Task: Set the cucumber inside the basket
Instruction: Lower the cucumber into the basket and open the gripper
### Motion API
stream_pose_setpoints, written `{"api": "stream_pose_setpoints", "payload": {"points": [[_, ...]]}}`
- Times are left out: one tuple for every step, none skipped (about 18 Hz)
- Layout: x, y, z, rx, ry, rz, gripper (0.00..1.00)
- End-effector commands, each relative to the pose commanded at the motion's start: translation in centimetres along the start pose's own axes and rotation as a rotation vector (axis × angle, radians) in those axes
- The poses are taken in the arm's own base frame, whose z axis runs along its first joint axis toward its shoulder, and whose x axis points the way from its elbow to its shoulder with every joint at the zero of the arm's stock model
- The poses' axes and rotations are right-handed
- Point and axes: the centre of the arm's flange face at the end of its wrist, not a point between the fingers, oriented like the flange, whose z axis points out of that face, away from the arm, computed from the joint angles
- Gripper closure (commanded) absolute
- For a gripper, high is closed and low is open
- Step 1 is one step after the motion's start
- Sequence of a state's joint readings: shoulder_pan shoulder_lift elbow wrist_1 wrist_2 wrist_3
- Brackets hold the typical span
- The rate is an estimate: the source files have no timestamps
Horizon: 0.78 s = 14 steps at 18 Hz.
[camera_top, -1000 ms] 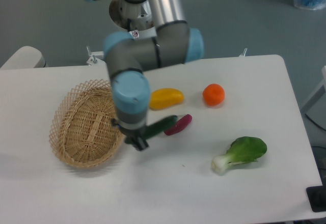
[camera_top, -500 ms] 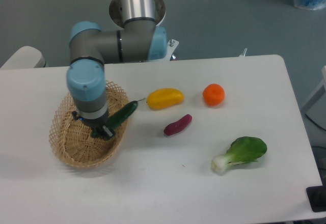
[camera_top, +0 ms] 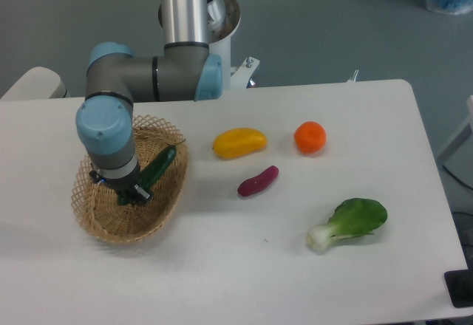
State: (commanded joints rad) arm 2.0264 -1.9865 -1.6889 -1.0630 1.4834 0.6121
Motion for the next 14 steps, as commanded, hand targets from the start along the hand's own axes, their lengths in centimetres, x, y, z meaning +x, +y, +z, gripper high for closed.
{"api": "stream_pose_setpoints", "payload": {"points": [[0.0,0.0,0.3,-0.002,0.005,0.000,0.43],[0.1,-0.1,0.5,0.000,0.013,0.001,0.39],[0.0,-0.2,0.4,0.003,0.013,0.003,0.29],[0.0,-0.2,0.3,0.005,0.012,0.006,0.14],[-0.1,-0.3,0.2,0.007,0.010,0.006,0.00],[-0.1,-0.3,0.1,0.008,0.009,0.003,0.00],[-0.1,-0.4,-0.2,0.012,0.004,0.004,0.00],[-0.2,-0.5,-0.4,0.016,0.002,0.006,0.00],[-0.3,-0.6,-0.9,0.024,-0.004,0.007,0.00],[-0.6,-0.8,-1.6,0.035,-0.012,0.006,0.00],[-1.0,-1.0,-2.2,0.047,-0.020,0.008,0.00],[-1.5,-1.3,-2.9,0.057,-0.032,0.006,0.00],[-1.9,-1.6,-3.6,0.070,-0.039,0.001,0.00],[-2.8,-1.7,-4.3,0.081,-0.049,-0.007,0.00]]}}
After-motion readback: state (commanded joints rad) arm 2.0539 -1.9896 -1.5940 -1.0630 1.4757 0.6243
